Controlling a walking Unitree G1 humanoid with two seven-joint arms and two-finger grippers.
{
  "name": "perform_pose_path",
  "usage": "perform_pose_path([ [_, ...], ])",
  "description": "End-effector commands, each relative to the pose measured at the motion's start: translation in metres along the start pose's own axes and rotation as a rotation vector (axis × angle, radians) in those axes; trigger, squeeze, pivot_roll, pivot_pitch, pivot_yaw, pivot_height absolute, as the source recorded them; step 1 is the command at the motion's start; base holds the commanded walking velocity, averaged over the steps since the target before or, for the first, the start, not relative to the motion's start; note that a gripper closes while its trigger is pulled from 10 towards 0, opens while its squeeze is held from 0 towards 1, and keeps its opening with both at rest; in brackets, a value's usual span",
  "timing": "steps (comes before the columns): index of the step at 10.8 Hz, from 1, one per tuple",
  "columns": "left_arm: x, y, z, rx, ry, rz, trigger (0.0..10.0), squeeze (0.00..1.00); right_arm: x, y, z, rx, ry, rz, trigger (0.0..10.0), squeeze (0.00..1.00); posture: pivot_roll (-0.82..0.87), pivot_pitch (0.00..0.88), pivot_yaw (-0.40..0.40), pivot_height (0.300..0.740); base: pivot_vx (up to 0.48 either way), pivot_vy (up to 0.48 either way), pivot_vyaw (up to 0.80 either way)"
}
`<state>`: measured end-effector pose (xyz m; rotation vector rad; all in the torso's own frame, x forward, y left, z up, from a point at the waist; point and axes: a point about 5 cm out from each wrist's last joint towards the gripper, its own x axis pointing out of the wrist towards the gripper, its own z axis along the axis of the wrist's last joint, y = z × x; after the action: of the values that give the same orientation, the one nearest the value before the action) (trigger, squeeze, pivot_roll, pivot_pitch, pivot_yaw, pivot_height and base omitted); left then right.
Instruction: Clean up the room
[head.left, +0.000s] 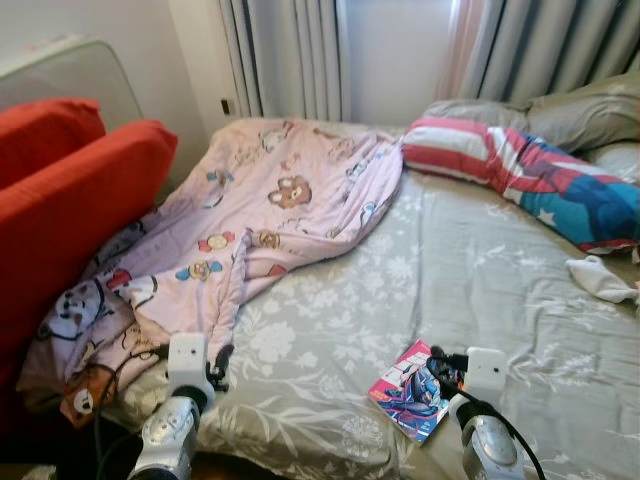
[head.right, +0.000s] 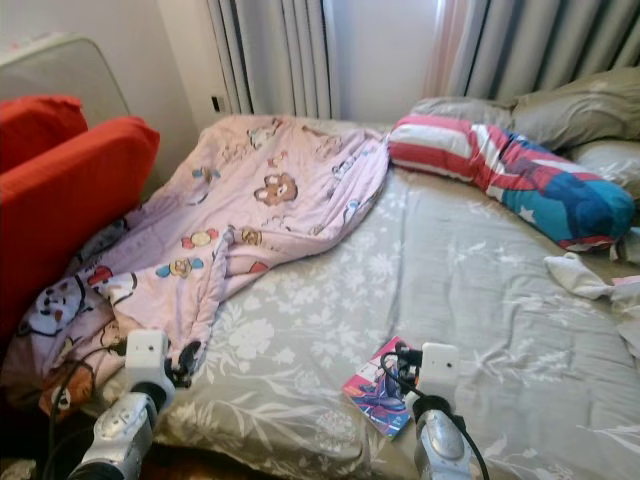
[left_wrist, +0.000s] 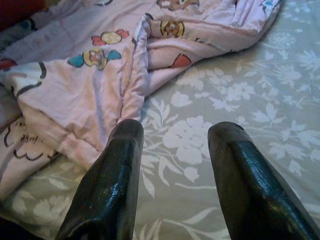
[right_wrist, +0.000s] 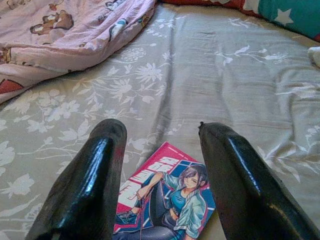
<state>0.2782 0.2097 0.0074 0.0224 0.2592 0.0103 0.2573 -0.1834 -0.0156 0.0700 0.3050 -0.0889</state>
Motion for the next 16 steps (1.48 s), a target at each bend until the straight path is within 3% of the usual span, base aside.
perform_pose_path([
  [1, -0.002, 0.006, 0.0, 0.005, -0.008, 0.008, 10.0, 0.0, 0.002, 0.001, 0.003, 0.006, -0.016, 0.0, 10.0, 0.0, 0.04, 0.0, 0.039, 0.74, 0.0, 0.0, 0.0],
  [5, 0.002, 0.004, 0.006, 0.022, -0.019, -0.018, 10.0, 0.0, 0.0, -0.006, 0.001, 0.004, 0.002, -0.038, 10.0, 0.0, 0.03, 0.0, 0.041, 0.67, 0.0, 0.0, 0.0],
  [16, -0.002, -0.005, -0.003, 0.006, 0.016, -0.072, 10.0, 0.0, -0.002, 0.003, -0.01, 0.006, 0.078, 0.002, 10.0, 0.0, 0.06, 0.0, 0.032, 0.645, 0.0, 0.0, 0.0],
])
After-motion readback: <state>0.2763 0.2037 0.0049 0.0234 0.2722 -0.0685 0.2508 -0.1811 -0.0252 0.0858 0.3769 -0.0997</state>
